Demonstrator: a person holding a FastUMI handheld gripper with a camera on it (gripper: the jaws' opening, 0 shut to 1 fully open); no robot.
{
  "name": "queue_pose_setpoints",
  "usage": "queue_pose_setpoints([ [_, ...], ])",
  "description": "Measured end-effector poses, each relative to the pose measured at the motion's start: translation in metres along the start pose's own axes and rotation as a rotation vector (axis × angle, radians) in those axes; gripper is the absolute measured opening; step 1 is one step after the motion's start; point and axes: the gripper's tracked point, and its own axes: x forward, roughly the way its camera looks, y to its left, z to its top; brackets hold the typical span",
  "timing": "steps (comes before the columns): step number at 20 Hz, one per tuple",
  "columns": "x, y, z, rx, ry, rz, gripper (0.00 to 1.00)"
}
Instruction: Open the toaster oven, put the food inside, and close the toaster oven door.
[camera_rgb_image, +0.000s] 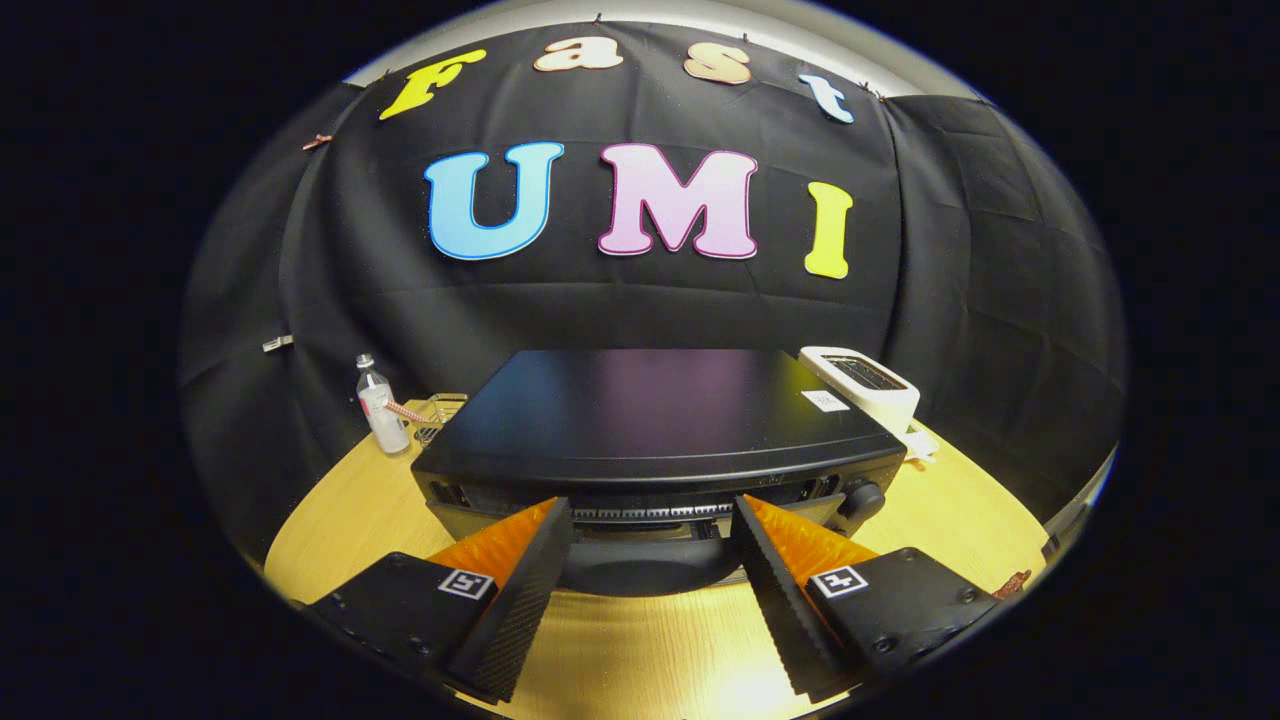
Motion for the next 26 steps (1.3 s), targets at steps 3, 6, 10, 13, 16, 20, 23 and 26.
queue_pose_setpoints([
  [3,-0.012,-0.001,-0.010,0.008,0.008,0.016,0.99],
  [6,-0.022,-0.003,-0.021,0.025,0.024,0.026,0.98],
  [10,-0.038,-0.002,-0.045,0.041,0.062,0.034,0.97],
  [13,-0.050,-0.004,-0.065,0.058,0.097,0.053,0.97],
  [16,-0.057,-0.005,-0.086,0.054,0.139,0.057,0.96],
  [20,-0.065,-0.005,-0.124,0.048,0.215,0.059,0.97],
  [23,-0.066,0.002,-0.143,0.073,0.246,0.082,0.99],
  [26,-0.063,0.011,-0.154,0.032,0.268,0.099,0.98],
])
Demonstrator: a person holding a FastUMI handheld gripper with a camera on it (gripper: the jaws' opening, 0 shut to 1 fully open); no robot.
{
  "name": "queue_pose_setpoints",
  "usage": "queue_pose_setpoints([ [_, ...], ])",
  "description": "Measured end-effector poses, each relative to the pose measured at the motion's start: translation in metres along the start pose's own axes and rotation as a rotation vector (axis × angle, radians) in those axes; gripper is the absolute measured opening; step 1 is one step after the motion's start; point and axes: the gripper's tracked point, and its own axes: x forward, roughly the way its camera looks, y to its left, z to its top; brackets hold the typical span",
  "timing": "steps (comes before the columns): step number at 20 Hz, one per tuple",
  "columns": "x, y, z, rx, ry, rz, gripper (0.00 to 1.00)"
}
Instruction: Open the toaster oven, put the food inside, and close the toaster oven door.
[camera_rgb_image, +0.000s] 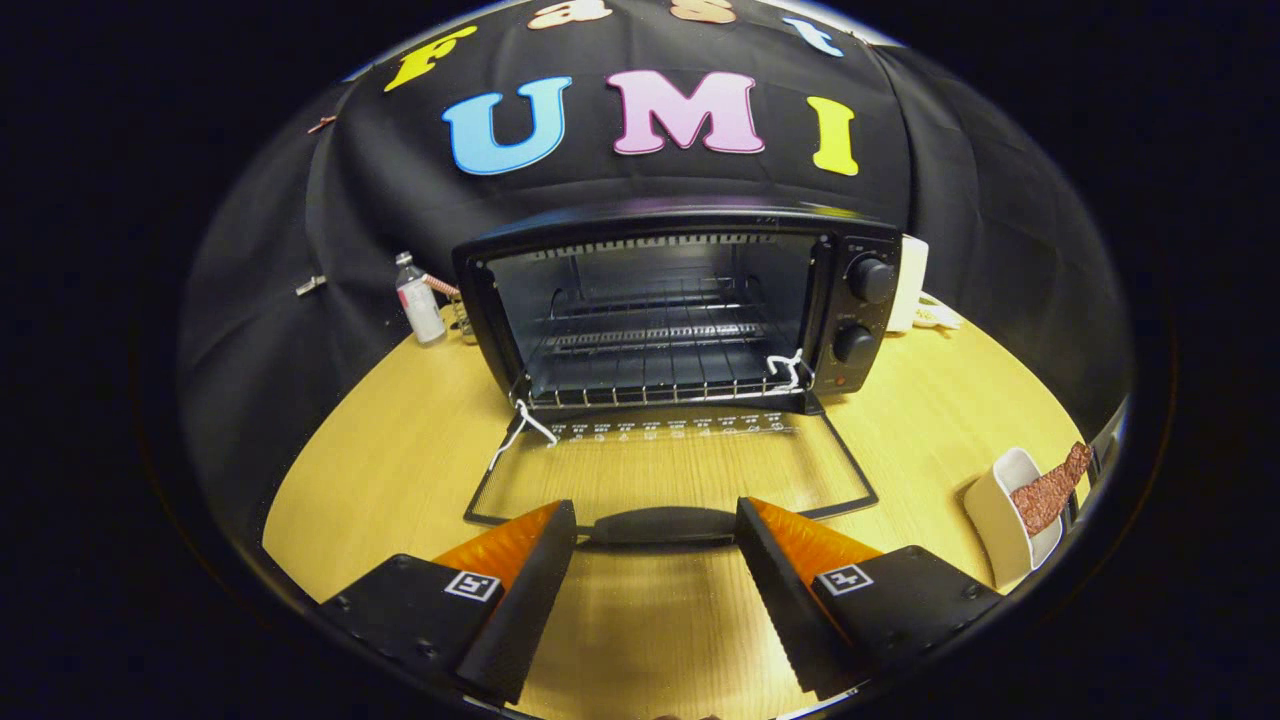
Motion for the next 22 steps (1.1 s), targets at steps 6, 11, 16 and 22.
queue_pose_setpoints([
  [6,-0.019,-0.012,-0.004,-0.028,-0.002,0.002,0.99],
  [11,-0.056,-0.045,0.029,-0.044,-0.058,-0.005,0.99],
  [16,-0.098,-0.094,0.080,-0.071,-0.122,-0.002,0.99],
  [22,-0.129,-0.169,0.116,-0.054,-0.153,0.025,0.97],
])
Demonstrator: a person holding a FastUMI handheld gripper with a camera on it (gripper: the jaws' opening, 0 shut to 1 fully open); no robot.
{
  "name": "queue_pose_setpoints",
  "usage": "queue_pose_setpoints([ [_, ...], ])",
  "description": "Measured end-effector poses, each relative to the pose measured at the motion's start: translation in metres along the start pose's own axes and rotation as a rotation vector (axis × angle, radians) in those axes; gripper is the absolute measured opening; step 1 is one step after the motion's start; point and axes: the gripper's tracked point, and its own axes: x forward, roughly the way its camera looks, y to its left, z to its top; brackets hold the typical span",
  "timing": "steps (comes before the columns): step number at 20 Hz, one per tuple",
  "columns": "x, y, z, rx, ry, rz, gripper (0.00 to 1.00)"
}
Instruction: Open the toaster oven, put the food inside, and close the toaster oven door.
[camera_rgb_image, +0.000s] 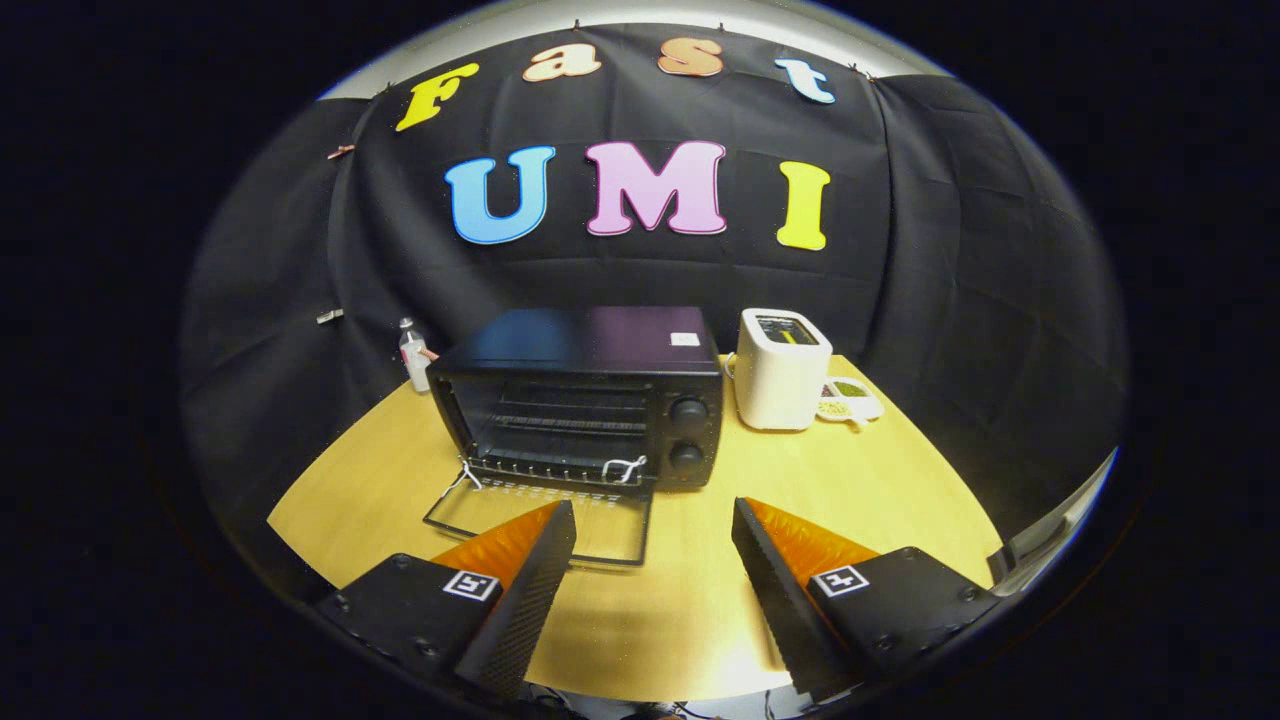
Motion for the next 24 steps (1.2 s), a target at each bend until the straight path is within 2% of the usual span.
queue_pose_setpoints([
  [8,-0.001,-0.138,-0.005,0.110,0.037,-0.081,0.99],
  [12,0.006,-0.177,-0.041,0.219,0.140,-0.057,0.99],
  [19,0.012,-0.184,-0.109,0.368,0.334,0.055,0.98],
  [24,0.018,-0.183,-0.145,0.566,0.421,0.056,0.96],
])
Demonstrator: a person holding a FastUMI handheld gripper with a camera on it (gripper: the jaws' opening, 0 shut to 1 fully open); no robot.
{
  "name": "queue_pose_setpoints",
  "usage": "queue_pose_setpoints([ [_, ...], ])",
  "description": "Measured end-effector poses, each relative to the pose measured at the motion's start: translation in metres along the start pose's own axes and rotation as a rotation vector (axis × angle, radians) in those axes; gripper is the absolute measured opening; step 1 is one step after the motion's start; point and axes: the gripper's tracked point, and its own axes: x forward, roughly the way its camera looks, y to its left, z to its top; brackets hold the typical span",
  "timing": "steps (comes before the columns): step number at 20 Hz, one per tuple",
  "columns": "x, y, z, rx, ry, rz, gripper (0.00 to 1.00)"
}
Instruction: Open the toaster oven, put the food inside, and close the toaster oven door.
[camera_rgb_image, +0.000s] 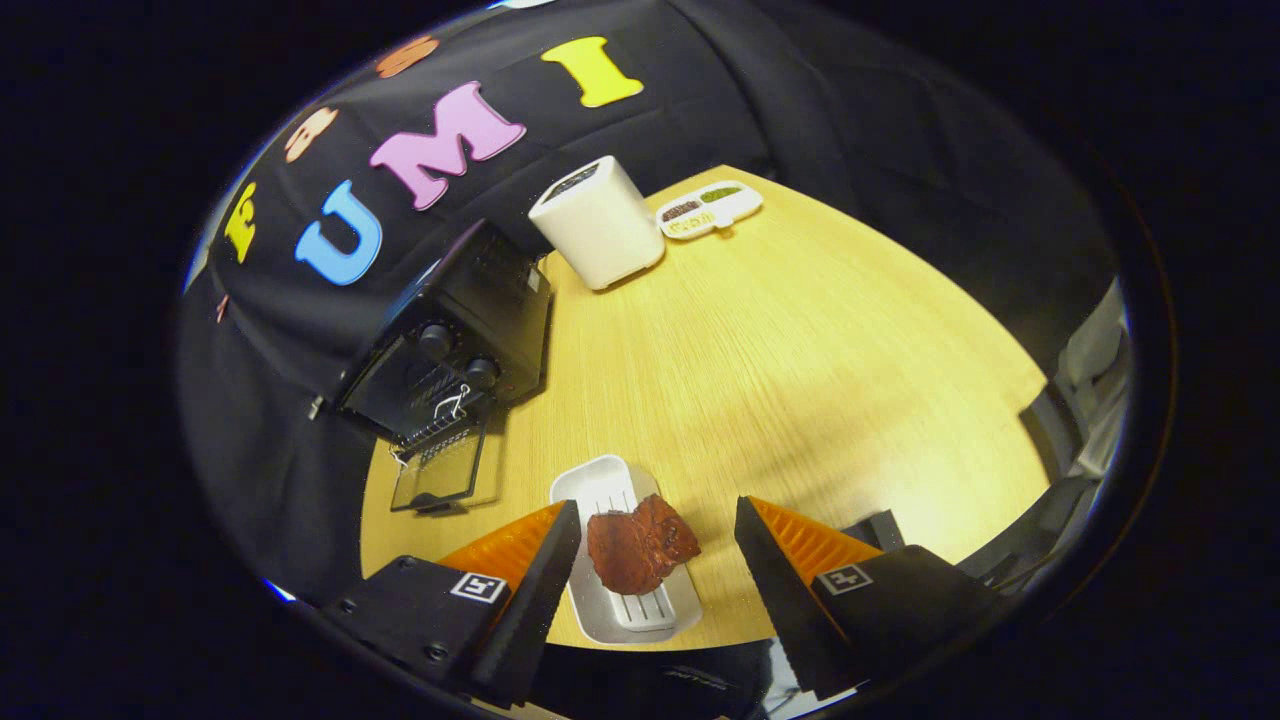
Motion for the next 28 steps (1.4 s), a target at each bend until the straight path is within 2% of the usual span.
queue_pose_setpoints([
  [1,0.002,-0.003,-0.002,0.034,0.015,0.005,0.93],
  [2,0.004,-0.004,-0.002,0.066,0.017,0.017,0.77],
  [4,0.007,-0.004,-0.004,0.116,0.024,0.033,0.64],
  [6,0.005,-0.001,-0.006,0.140,0.040,0.055,0.54],
  [7,0.005,0.002,-0.003,0.147,0.038,0.066,0.53],
  [8,0.006,0.001,-0.006,0.141,0.050,0.061,0.35],
  [11,0.002,0.008,-0.001,0.176,0.052,0.093,0.26],
  [12,0.001,0.006,-0.003,0.174,0.057,0.093,0.18],
  [15,0.001,0.009,-0.001,0.138,0.046,0.094,0.13],
  [21,-0.020,0.019,0.021,0.083,-0.004,0.090,0.13],
  [28,-0.050,0.076,0.042,0.071,-0.041,0.139,0.12],
])
